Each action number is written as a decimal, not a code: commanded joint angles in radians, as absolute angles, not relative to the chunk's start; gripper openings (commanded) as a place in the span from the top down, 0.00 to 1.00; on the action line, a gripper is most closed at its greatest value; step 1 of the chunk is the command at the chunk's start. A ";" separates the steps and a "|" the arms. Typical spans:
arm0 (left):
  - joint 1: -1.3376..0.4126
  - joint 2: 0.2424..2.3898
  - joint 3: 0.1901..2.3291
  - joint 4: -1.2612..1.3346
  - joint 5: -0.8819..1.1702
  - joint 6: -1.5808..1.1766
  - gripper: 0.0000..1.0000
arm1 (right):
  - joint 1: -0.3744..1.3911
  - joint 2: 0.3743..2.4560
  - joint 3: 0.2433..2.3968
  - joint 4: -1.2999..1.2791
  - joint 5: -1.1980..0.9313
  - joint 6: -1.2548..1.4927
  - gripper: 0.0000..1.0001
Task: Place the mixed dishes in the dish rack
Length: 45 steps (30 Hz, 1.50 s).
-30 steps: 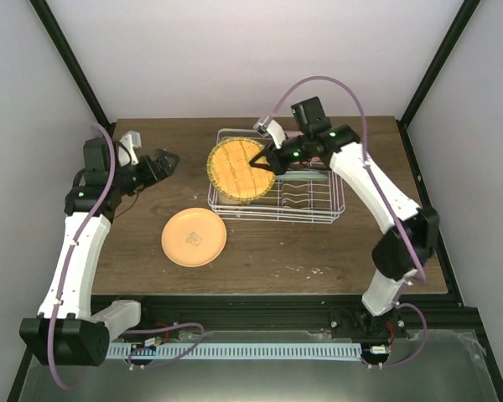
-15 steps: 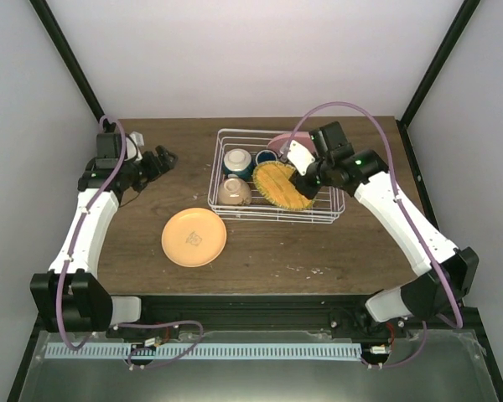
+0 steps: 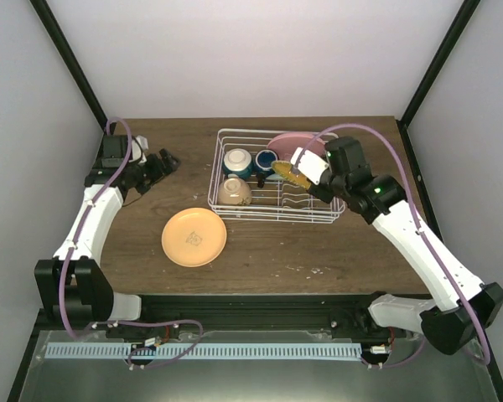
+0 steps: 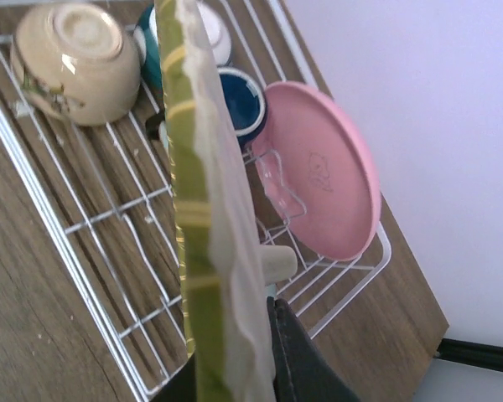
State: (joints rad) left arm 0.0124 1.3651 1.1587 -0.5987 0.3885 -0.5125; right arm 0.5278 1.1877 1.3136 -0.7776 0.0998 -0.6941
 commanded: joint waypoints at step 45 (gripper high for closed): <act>0.023 1.369 1.120 -0.602 0.396 -0.505 0.00 | 0.684 1.247 0.899 -0.296 0.351 -1.085 0.99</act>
